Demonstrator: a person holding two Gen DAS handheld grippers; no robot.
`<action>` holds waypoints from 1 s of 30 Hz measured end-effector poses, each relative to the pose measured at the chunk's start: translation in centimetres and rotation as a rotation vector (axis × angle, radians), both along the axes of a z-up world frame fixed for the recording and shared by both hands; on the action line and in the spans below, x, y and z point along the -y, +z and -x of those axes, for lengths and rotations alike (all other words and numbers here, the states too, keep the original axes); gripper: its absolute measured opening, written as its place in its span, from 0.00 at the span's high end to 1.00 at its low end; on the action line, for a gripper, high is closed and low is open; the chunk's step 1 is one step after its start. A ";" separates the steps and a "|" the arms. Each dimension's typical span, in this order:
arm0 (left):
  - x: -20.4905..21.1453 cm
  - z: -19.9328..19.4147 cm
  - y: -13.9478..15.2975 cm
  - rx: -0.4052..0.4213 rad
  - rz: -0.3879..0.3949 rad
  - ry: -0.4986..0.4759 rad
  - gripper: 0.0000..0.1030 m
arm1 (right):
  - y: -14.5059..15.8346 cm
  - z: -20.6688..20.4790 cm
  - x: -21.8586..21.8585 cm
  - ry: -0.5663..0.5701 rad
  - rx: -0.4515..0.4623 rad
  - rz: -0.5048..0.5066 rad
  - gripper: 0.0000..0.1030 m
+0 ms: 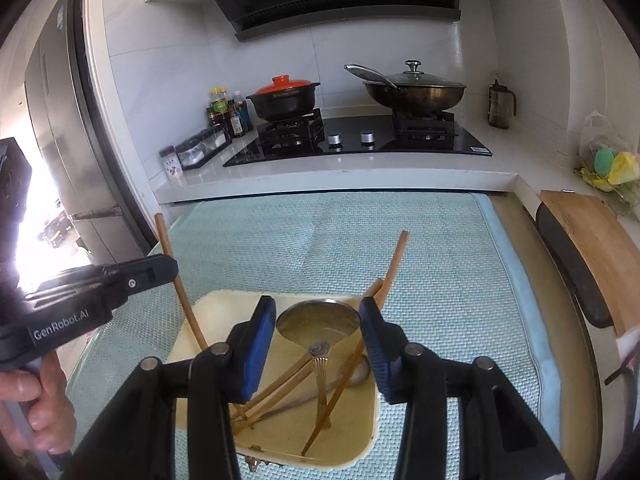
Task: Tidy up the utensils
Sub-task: 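Open both grippers to release the spoon and chopstick into the holder, then move both grippers back over the remaining chopsticks on the towel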
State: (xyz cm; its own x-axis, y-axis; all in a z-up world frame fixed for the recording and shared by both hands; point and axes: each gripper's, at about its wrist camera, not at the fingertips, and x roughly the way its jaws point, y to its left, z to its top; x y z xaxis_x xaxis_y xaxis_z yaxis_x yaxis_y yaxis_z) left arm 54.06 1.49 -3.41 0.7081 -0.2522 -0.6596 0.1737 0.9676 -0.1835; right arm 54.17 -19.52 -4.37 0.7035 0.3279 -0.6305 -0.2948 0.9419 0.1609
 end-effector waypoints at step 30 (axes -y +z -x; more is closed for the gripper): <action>-7.6 32.7 -3.5 0.047 -0.007 0.077 0.20 | 0.1 33.7 5.6 -0.048 0.238 0.099 0.29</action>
State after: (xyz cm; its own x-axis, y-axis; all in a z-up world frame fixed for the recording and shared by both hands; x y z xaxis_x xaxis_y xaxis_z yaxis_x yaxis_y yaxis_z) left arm 21.37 9.13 -6.93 0.7554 -0.1911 -0.6268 0.1069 0.9797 -0.1698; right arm 20.45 -25.10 -4.28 0.8490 0.2358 -0.4729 -0.2684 0.9633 -0.0015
